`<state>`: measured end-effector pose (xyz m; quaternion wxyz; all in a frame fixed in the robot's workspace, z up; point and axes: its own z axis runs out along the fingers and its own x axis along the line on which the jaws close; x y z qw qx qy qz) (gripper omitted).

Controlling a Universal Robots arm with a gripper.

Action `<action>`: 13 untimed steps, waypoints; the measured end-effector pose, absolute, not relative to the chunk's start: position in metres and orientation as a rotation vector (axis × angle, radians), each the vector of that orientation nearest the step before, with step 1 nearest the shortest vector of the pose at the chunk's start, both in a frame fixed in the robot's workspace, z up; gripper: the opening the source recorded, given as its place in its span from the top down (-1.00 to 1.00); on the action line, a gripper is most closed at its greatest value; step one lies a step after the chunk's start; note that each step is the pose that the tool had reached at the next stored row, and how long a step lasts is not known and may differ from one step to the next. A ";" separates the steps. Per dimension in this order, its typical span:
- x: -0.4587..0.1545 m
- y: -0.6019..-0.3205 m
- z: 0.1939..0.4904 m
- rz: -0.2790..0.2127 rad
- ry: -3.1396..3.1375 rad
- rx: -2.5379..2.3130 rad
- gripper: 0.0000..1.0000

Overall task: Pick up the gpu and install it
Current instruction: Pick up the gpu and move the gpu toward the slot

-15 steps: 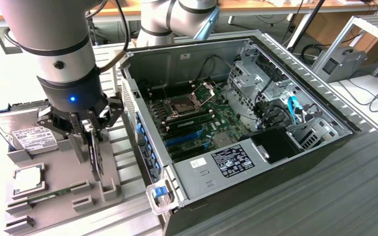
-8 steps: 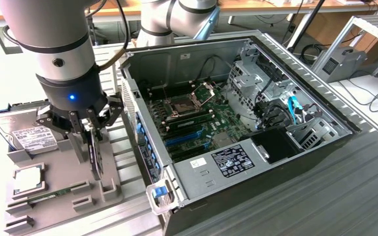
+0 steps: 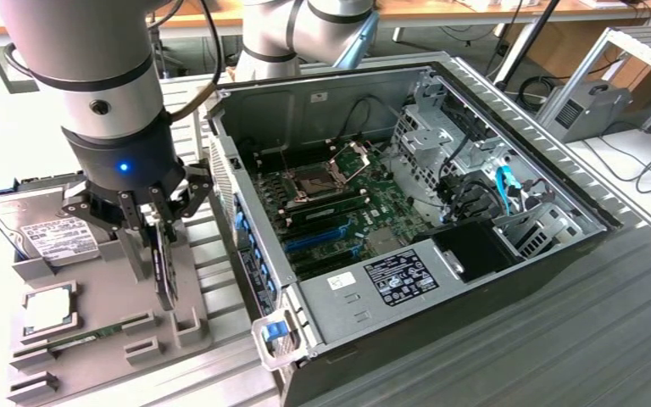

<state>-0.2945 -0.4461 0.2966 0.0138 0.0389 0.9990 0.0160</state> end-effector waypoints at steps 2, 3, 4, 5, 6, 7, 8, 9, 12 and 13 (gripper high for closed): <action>-0.294 -0.446 0.297 0.050 3.111 0.121 0.41; -0.294 -0.446 0.298 0.050 3.111 0.121 0.41; -0.294 -0.446 0.298 0.050 3.111 0.121 0.41; -0.294 -0.446 0.299 0.050 3.111 0.121 0.41; -0.294 -0.446 0.301 0.050 3.111 0.121 0.41; -0.294 -0.446 0.301 0.050 3.111 0.121 0.41; -0.294 -0.446 0.301 0.050 3.111 0.121 0.41; -0.294 -0.446 0.301 0.050 3.111 0.121 0.41; -0.294 -0.446 0.301 0.050 3.111 0.121 0.41; -0.294 -0.446 0.302 0.050 3.111 0.121 0.41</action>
